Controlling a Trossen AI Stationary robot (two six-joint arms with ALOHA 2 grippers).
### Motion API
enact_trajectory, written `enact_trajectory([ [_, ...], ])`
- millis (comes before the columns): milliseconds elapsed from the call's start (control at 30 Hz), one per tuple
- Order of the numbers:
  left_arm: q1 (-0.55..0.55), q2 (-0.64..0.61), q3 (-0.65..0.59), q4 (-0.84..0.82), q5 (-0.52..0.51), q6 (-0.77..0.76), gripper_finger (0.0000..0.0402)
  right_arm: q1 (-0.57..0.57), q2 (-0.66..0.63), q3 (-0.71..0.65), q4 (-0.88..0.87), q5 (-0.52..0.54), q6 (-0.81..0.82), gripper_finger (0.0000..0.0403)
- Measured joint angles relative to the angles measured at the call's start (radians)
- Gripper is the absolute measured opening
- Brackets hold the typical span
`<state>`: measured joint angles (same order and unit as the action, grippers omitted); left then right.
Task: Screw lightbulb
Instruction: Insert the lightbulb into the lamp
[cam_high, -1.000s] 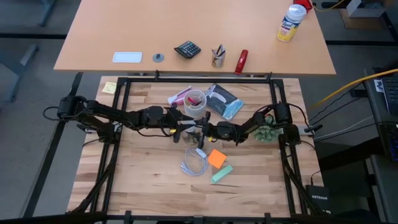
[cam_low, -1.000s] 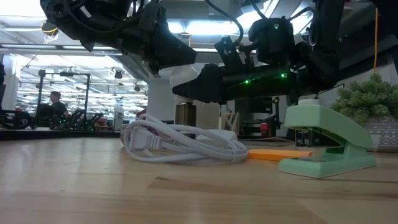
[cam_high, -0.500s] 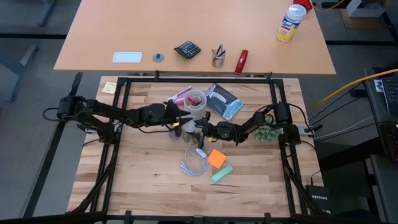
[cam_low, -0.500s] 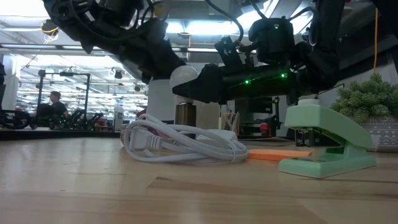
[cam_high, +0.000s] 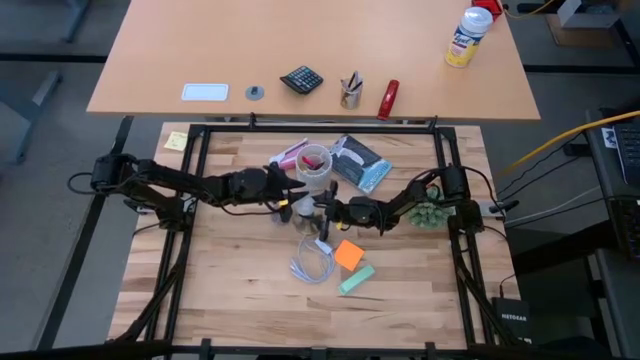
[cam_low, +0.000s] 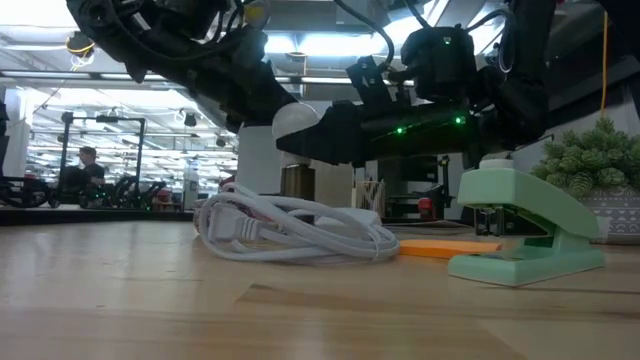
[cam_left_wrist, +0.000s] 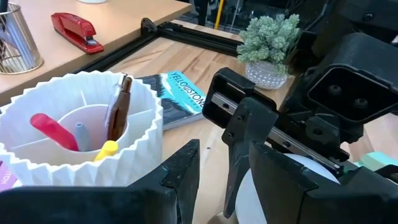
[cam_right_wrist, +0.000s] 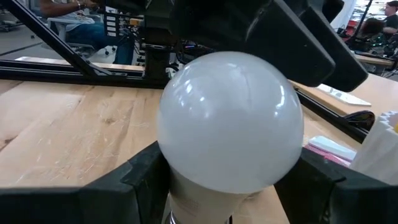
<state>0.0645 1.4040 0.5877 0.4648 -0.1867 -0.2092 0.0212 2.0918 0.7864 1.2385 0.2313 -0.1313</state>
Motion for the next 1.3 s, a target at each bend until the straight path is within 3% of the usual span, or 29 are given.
enact_trajectory([
  [300, -0.010, 0.000, 0.000, 0.002, 0.011, 0.014, 0.0131, 0.002, 0.002, 0.000, -0.021, 0.030, 0.063, 0.0248],
  [500, -0.011, 0.000, 0.000, 0.001, 0.022, 0.014, 0.0131, 0.002, 0.005, 0.041, -0.098, 0.082, 0.086, 0.0292],
  [767, -0.012, 0.001, -0.002, -0.008, 0.027, 0.010, 0.0131, -0.002, 0.003, 0.111, -0.208, 0.052, 0.082, 0.0338],
  [1300, 0.000, -0.032, -0.004, -0.014, 0.020, 0.023, 0.0131, -0.003, 0.000, 0.116, -0.228, 0.038, 0.085, 0.0342],
])
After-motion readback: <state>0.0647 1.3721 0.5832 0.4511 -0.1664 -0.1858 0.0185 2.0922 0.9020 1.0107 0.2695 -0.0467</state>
